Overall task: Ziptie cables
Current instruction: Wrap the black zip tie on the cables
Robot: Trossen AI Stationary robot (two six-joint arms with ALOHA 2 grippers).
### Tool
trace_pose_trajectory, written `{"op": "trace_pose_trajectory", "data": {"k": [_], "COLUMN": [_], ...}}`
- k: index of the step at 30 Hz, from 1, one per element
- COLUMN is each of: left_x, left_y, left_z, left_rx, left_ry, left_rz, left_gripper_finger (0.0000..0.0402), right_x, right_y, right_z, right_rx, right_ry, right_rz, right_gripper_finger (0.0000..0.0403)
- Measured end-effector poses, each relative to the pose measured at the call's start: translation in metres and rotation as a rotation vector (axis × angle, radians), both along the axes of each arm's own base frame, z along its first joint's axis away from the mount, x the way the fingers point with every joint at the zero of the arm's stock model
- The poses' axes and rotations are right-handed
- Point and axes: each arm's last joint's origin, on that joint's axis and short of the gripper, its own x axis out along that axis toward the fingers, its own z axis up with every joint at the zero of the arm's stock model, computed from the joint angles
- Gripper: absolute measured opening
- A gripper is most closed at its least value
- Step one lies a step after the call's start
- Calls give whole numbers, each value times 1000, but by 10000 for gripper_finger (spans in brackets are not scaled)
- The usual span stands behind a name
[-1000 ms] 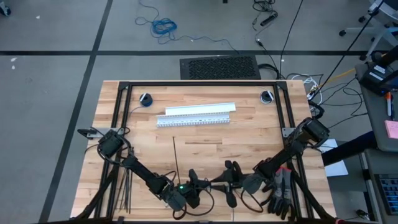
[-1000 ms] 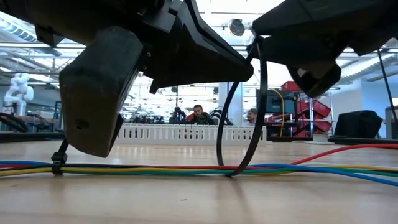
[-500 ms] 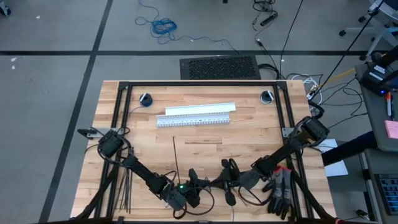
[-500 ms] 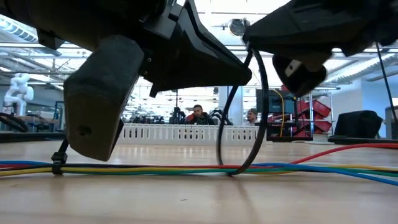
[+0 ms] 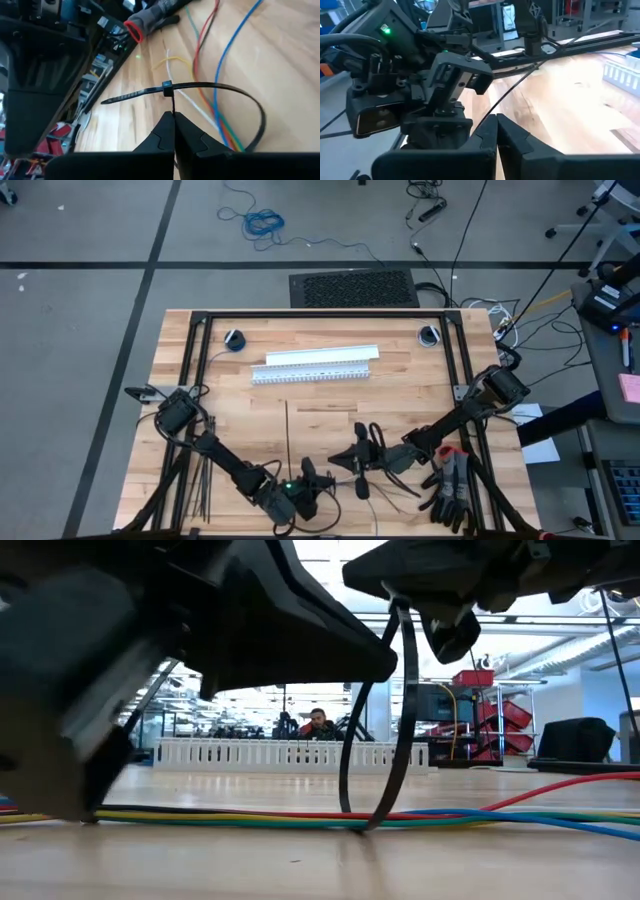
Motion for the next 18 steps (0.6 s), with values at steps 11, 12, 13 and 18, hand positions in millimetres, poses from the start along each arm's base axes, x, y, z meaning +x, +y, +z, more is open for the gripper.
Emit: {"op": "trace_pose_trajectory", "data": {"k": [11,12,13,18], "left_x": [1,1,1,3], "left_y": [1,2,2,5], "left_z": [0,0,0,0], "left_rx": [6,6,6,6], "left_ry": [-6,-6,-6,-6], "left_rz": [19,22,23,31], "left_gripper_finger": [0,0,0,0], "right_x": [-20,-20,-20,-16], "right_y": [28,29,29,25], "right_z": [-10,-10,-11,-19], "right_rx": [95,110,118,147], "right_ry": [107,105,106,144], "right_rz": [103,105,104,119], "right_gripper_finger": [90,108,125,184]}}
